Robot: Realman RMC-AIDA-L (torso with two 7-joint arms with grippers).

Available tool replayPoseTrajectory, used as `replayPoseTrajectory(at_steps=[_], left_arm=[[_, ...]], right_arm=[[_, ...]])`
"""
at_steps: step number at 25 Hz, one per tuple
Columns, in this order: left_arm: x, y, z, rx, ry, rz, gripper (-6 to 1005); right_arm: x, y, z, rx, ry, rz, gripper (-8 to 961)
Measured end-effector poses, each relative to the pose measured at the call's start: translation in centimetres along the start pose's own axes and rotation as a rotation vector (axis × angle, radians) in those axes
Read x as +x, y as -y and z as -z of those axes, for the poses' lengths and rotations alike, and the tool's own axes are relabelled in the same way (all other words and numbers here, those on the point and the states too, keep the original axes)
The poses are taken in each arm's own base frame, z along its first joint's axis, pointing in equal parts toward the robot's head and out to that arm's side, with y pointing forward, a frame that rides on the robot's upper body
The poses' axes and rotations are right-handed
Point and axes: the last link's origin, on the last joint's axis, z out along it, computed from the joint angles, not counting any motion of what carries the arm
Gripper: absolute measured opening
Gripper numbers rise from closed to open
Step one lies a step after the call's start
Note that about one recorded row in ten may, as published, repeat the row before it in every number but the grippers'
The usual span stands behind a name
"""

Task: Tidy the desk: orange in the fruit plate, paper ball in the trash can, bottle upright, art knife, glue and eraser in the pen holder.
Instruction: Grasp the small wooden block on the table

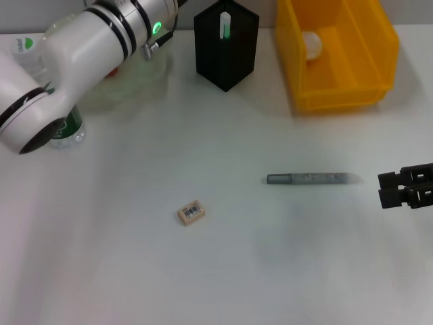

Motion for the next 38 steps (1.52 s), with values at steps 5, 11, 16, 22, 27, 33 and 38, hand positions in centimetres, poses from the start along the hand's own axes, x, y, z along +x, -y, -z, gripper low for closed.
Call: replayPoseTrajectory(at_steps=[5,11,16,22,27,33,38], left_arm=[[0.3,-0.9,2.5,-0.152,-0.056,0.075,751],[0.4,-1.6,7.5,-0.425,-0.033,0.096,749],[-0.4,-1.1,11.9,-0.575,0.037,0.106,748],[-1.9,0.3,15.8,-0.641,0.174,0.105,746],[-2.7,1.3,17.0,-0.615,0.264,0.091,745],[-1.1,1.6,16.0,-0.637,0.467,0.001,743],[0.2,1.6,14.7,-0.616,0.654,-0.089,742]], right_arm=[[0.1,0.0,0.2,0.003,0.006,0.002,795],[-0.3,0.0,0.4,0.009,0.006,0.016,794],[-1.5,-0.1,0.4,0.006,-0.006,0.049,793],[-4.2,-0.4,0.1,0.002,-0.037,0.106,792],[-5.3,-0.6,-0.4,-0.005,-0.071,0.132,791],[-4.1,-0.8,-0.2,-0.020,-0.078,0.106,790],[-3.2,-0.9,0.4,-0.016,-0.084,0.129,789]])
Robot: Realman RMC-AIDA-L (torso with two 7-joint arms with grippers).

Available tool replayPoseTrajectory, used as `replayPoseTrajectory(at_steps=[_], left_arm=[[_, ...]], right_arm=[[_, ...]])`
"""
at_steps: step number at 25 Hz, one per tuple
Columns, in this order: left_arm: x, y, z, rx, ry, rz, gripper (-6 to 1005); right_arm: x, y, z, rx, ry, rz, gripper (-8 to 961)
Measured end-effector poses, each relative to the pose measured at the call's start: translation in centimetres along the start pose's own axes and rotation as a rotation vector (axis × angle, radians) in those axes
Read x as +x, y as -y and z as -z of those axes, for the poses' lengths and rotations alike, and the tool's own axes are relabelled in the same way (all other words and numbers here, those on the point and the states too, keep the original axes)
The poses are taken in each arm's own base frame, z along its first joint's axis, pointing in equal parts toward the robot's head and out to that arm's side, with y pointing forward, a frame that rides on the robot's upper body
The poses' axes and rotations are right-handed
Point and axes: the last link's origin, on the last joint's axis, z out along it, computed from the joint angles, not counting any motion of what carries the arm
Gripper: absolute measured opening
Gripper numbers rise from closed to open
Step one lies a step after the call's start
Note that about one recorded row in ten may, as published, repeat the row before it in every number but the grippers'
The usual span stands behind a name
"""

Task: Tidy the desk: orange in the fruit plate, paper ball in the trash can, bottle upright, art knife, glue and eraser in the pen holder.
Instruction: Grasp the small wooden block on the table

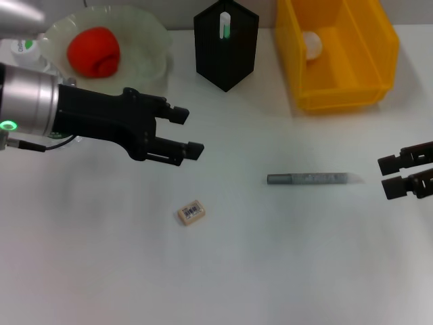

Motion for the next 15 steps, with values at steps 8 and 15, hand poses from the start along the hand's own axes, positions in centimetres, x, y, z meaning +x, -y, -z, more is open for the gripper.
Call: replayPoseTrajectory(at_steps=[8,15], left_arm=[[0.3,-0.3,-1.9,-0.035,0.147,-0.013,743],[-0.1,-0.5,-3.9,-0.033,0.303,-0.018,742]], right_arm=[[0.5,0.1,-1.4,0.006,0.004,0.128,787],[0.4,0.4,-1.5,0.021,-0.007,0.141,786]])
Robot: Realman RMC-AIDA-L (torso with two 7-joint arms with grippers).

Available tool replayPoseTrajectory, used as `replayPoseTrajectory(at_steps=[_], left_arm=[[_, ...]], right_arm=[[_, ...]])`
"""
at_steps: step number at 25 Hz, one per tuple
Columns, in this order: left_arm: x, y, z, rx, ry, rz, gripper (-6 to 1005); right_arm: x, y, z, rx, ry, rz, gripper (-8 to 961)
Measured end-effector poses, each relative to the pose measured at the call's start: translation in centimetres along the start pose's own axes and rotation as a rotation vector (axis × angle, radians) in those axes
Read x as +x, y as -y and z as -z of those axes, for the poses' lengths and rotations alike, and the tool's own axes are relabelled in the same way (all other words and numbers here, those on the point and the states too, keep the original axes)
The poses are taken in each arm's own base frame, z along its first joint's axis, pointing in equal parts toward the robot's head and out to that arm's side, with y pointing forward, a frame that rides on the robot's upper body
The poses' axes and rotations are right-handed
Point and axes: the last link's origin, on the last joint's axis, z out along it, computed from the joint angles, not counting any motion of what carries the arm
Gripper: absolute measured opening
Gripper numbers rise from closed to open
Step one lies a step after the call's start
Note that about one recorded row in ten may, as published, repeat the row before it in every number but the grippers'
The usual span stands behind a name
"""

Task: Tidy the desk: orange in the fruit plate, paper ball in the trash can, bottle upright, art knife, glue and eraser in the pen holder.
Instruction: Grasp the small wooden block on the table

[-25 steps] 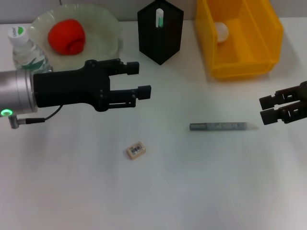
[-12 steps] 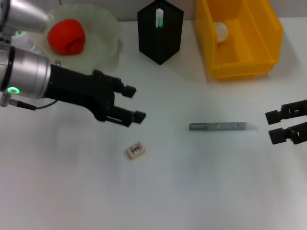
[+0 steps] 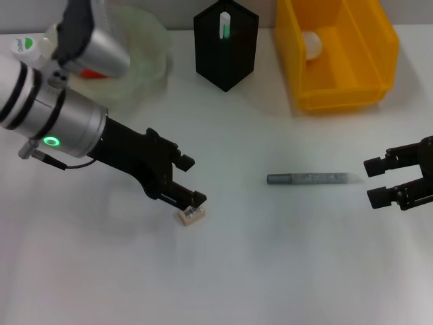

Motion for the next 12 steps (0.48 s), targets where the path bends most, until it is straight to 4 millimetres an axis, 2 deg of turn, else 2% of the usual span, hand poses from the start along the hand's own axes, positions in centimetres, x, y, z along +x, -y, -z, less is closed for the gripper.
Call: replayPoseTrajectory(at_steps=[12], left_arm=[[0.3,-0.1,-1.7,0.010,0.064,-0.035,742]], right_arm=[[0.0,0.3,-0.3,0.016,-0.016,0.003,784]])
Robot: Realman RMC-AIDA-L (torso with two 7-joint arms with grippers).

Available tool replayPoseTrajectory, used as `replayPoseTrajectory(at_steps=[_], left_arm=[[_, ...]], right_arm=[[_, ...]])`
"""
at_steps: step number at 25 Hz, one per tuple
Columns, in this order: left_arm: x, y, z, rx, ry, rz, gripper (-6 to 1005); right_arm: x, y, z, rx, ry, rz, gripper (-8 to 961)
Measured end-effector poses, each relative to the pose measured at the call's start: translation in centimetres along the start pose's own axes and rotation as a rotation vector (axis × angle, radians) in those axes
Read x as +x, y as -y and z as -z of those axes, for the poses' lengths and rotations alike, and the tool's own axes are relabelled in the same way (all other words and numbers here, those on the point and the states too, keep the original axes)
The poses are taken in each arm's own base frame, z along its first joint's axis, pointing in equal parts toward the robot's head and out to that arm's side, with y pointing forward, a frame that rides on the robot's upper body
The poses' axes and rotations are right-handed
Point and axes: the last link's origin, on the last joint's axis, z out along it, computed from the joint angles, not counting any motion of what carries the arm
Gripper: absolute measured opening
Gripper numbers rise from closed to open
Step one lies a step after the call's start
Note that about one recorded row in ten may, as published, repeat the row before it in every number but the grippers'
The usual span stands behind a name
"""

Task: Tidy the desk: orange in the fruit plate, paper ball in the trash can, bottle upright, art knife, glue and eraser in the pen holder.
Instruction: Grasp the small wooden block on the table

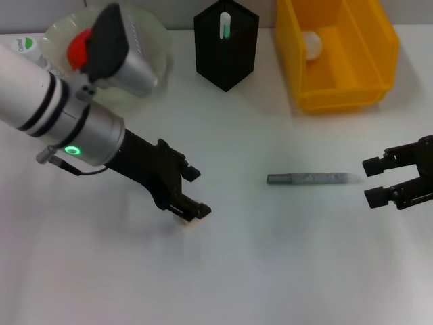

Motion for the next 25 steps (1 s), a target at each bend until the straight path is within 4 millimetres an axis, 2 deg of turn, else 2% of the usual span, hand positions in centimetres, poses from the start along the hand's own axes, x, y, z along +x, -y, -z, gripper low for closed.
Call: replayPoseTrajectory(at_steps=[9,25], left_arm=[[-0.1,-0.5,-2.5,-0.005,0.070,-0.059,740],[-0.5,-0.4,-3.8,0.046,0.092,-0.113,724]], right_arm=[[0.1,0.0,0.1,0.006,0.013,-0.005,783],[0.5,-0.1,0.2,0.007,0.018,-0.015,780]])
